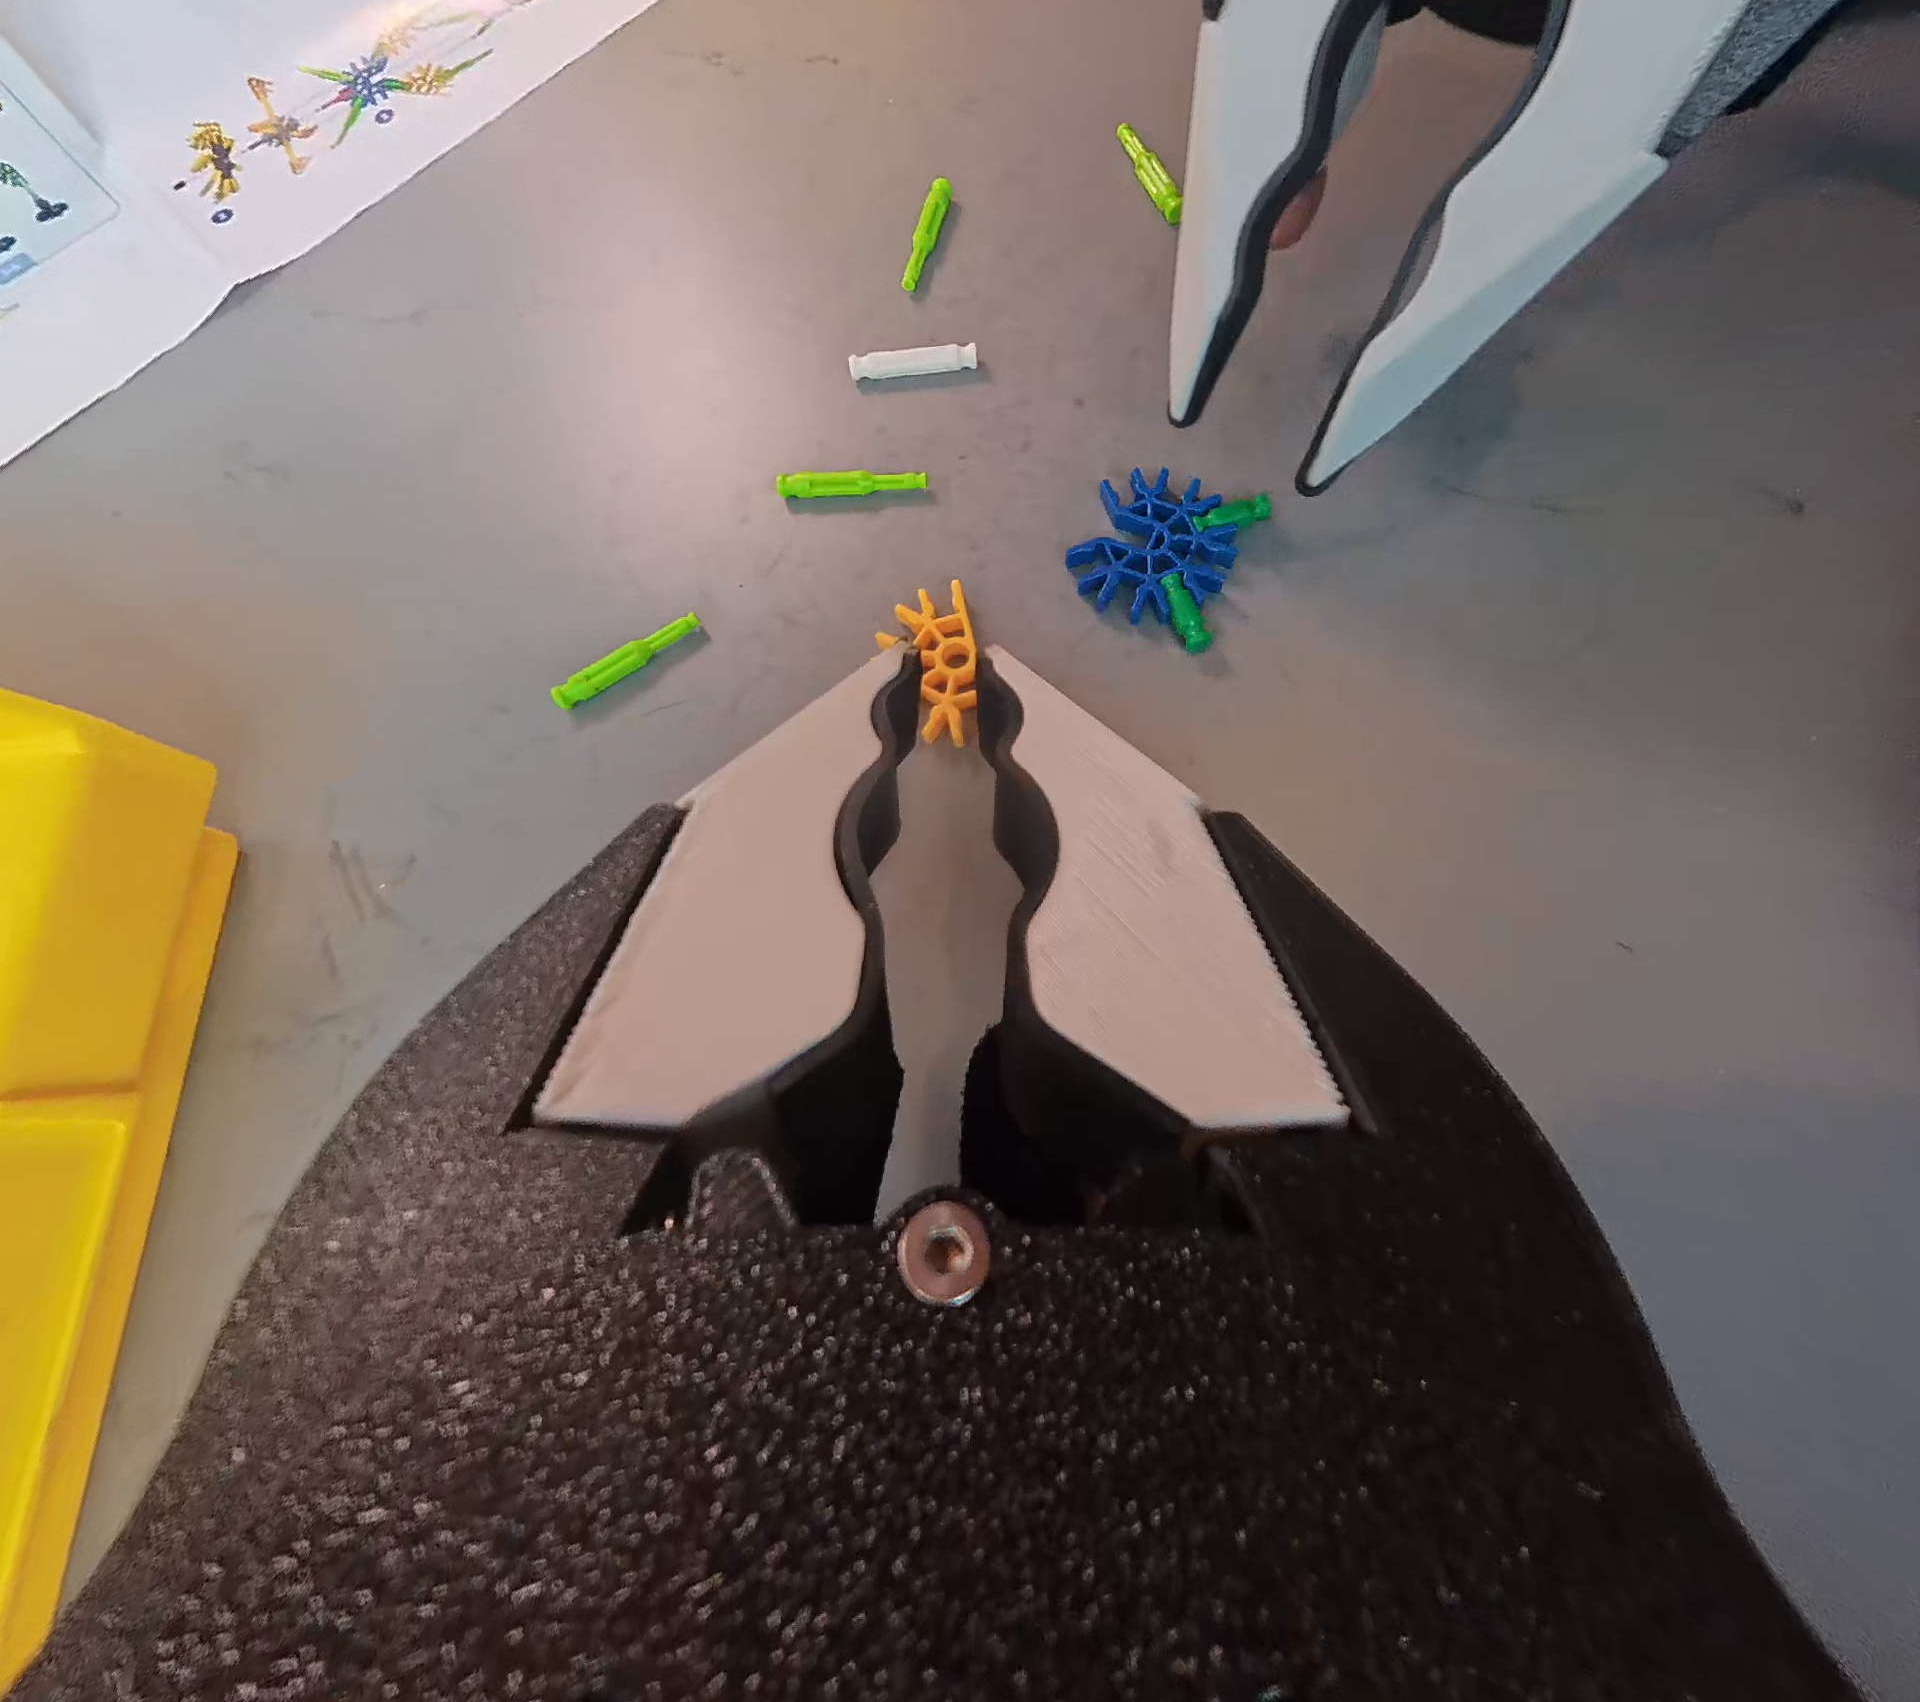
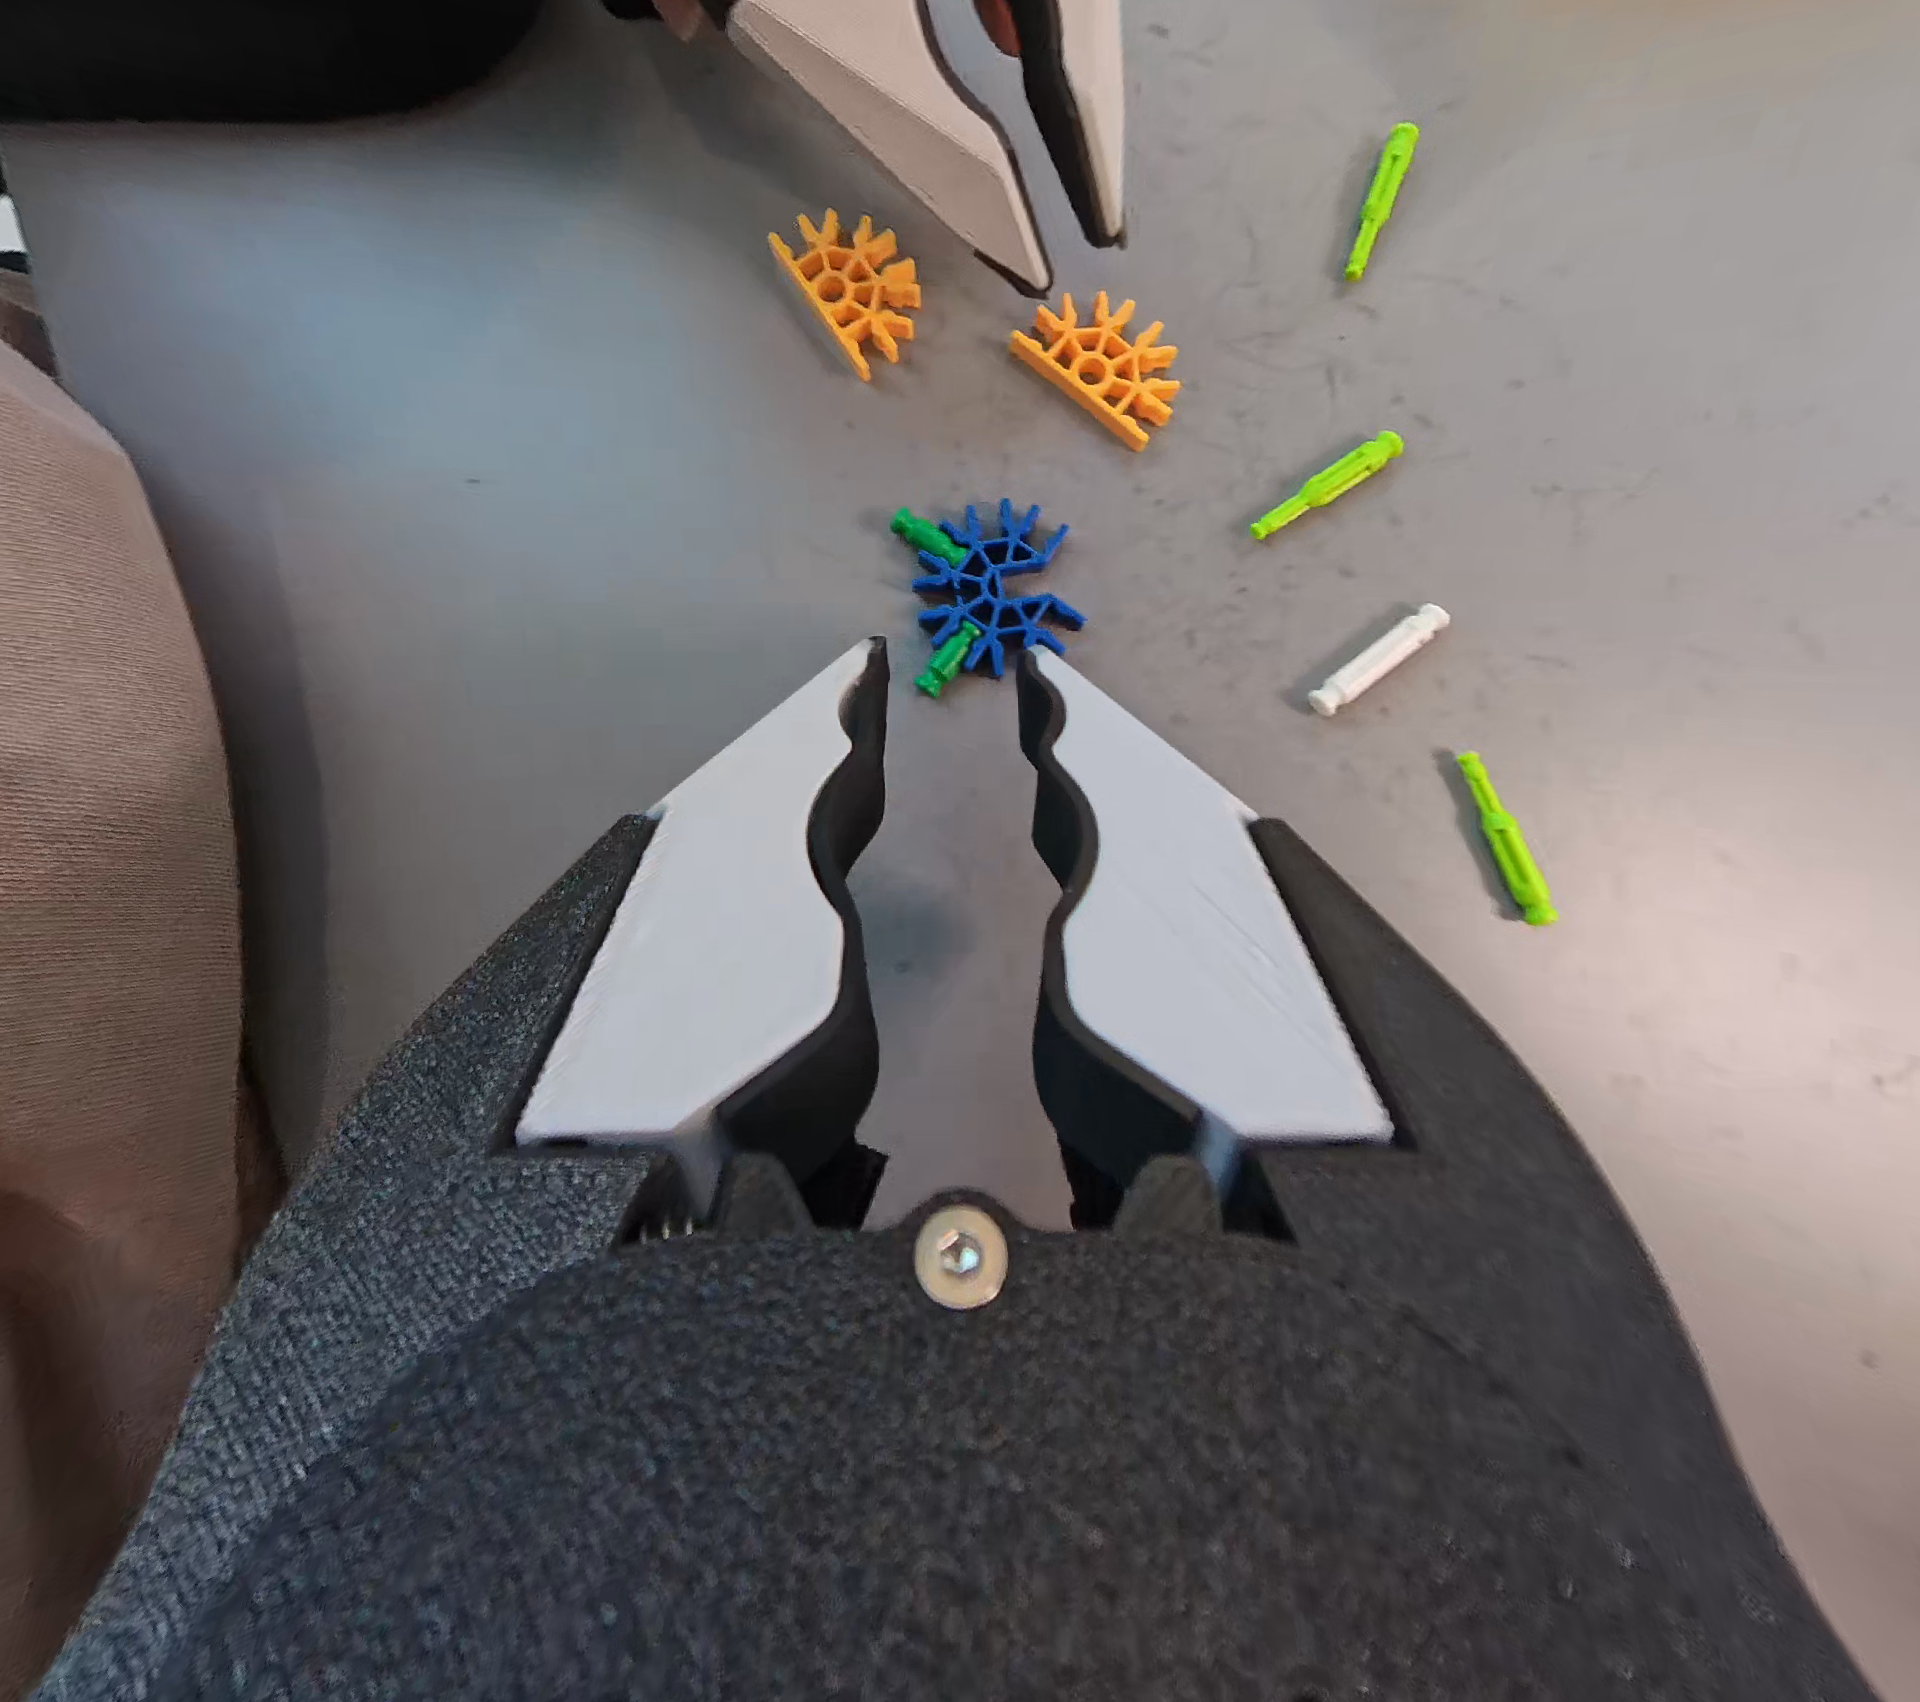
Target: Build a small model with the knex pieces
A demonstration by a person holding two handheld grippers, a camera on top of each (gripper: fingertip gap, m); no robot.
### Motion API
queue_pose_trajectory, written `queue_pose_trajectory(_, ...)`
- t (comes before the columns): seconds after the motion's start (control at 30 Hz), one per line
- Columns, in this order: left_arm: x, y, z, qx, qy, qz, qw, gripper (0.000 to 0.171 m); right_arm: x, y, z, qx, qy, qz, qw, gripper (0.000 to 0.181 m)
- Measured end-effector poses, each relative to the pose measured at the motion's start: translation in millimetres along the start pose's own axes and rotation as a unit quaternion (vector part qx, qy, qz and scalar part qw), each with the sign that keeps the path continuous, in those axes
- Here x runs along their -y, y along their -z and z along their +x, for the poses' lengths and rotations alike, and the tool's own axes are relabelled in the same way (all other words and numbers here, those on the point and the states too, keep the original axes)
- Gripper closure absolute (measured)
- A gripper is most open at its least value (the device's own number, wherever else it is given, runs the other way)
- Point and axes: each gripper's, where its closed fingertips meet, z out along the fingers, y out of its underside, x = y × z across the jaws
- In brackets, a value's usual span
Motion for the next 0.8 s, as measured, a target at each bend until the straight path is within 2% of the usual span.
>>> queue_pose_trajectory(0.1,-2,-4,6,-0.01,-0.007,-0.005,1.0,0.161,-8,-8,7,-0.006,0.0,-0.02,1.0,0.152)
queue_pose_trajectory(0.23,-4,-6,9,-0.015,-0.012,-0.01,1.0,0.161,-8,-17,11,-0.009,0.012,-0.025,1.0,0.152)
queue_pose_trajectory(0.47,-5,-7,7,-0.011,-0.011,-0.013,1.0,0.161,-8,-18,14,0.013,0.031,-0.032,0.999,0.162)
queue_pose_trajectory(0.8,-8,-8,-14,0.035,0.016,-0.006,0.999,0.154,-5,-21,11,0.028,0.031,-0.024,0.999,0.175)
